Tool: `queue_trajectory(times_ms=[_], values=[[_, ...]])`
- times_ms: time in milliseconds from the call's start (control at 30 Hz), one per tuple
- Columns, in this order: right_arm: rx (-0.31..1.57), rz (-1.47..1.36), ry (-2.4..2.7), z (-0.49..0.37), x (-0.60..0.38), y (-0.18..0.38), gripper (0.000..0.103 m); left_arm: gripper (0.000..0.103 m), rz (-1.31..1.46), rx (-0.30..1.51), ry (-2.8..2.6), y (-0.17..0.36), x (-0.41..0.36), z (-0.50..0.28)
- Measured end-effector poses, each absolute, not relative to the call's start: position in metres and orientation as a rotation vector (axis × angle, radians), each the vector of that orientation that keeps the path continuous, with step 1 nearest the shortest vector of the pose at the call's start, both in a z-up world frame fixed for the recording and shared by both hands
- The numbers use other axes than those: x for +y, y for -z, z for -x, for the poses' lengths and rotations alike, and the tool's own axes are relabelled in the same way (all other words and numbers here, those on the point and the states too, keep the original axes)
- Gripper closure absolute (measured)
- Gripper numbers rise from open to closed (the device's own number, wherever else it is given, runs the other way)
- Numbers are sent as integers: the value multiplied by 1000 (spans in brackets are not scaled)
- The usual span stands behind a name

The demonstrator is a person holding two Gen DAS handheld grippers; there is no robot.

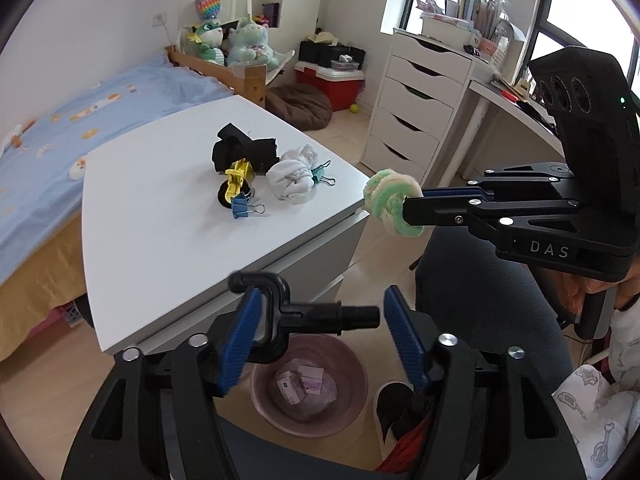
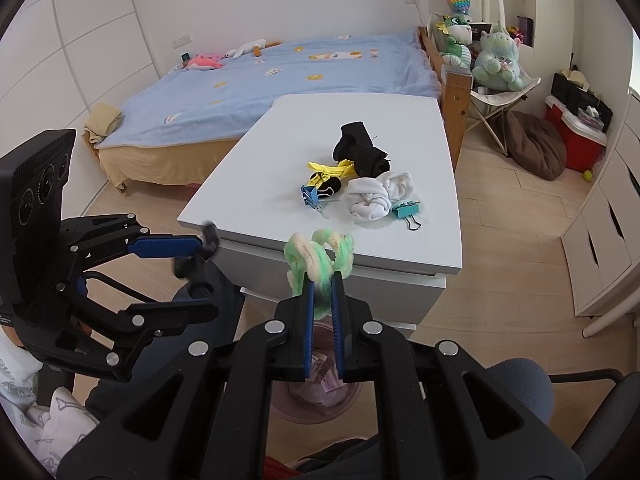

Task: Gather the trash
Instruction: 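Drop the black handle into the wastebasket with the left gripper while the right carries the scrunchie, then open the right gripper over the wastebasket to release the scrunchie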

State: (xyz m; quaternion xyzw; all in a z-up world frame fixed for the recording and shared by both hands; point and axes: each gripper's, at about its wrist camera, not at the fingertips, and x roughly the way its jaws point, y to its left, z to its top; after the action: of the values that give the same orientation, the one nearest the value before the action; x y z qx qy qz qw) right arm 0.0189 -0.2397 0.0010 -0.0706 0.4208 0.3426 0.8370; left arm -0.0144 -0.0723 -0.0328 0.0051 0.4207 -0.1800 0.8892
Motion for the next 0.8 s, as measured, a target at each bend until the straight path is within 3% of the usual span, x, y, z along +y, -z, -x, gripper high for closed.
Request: queue_trajectory(times_ms=[33, 300, 800], values=[[891, 149, -725, -19, -239, -1, 95, 16, -1, 866, 371, 33, -71, 14], [894, 151, -727, -19, -238, 1, 95, 8, 33, 857, 323, 34, -63, 12], [896, 158, -737, -15, -235, 2, 95, 8, 39, 830, 227, 32, -48, 15]])
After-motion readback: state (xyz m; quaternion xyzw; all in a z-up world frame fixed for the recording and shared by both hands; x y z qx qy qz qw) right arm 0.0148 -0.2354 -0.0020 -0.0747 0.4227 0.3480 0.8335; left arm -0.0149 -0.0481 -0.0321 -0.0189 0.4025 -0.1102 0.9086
